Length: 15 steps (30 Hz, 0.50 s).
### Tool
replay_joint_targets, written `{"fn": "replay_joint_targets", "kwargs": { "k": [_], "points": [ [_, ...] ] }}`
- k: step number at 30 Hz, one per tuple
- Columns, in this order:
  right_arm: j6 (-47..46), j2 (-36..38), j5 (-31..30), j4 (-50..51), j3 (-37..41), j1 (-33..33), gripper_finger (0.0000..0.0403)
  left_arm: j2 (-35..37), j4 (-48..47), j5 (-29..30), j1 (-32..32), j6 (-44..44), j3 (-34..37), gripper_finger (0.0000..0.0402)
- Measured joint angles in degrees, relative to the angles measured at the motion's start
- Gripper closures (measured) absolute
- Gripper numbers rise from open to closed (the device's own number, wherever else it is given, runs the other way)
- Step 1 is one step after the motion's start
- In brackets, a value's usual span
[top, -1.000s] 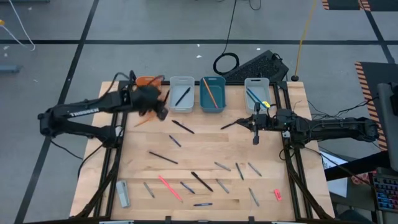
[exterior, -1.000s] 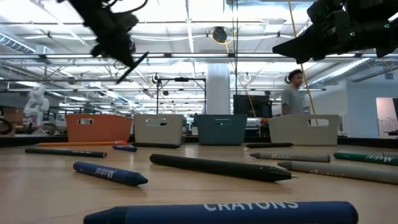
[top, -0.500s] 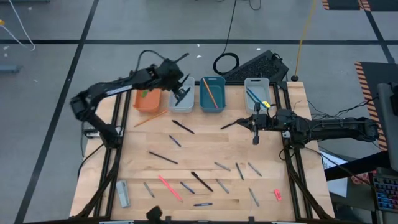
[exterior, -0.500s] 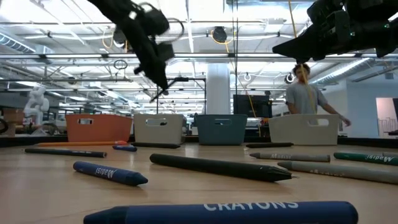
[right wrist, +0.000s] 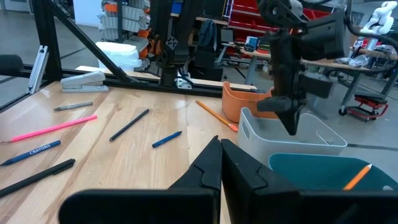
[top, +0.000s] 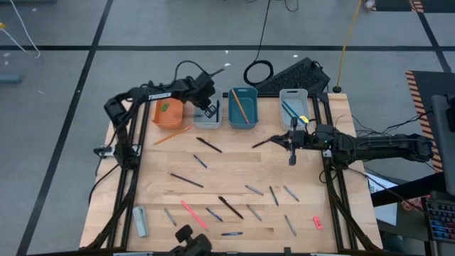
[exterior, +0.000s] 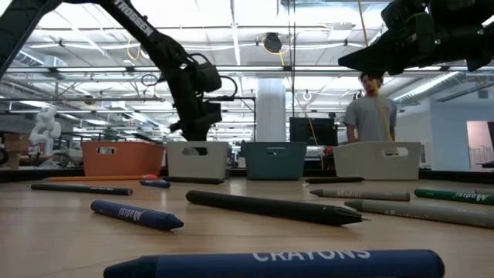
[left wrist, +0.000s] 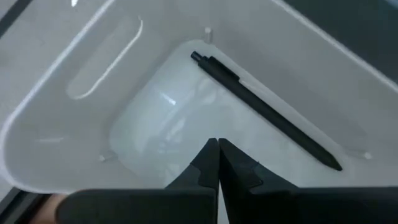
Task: Sort crayons/erasers/pens/pencils in bins
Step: Put the black pen into the left gray bin
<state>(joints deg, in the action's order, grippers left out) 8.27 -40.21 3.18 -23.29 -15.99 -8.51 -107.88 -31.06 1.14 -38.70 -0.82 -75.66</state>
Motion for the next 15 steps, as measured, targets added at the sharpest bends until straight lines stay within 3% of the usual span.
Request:
{"fn": "replay_joint_targets", "kwargs": {
  "k": [15],
  "points": [
    [0.11, 0.02, -0.04, -0.02, 0.0, 0.0, 0.0403, 2.1, 0.44, 0.37, 0.96, -2.76, -0.09, 0.0398]
  ]
}}
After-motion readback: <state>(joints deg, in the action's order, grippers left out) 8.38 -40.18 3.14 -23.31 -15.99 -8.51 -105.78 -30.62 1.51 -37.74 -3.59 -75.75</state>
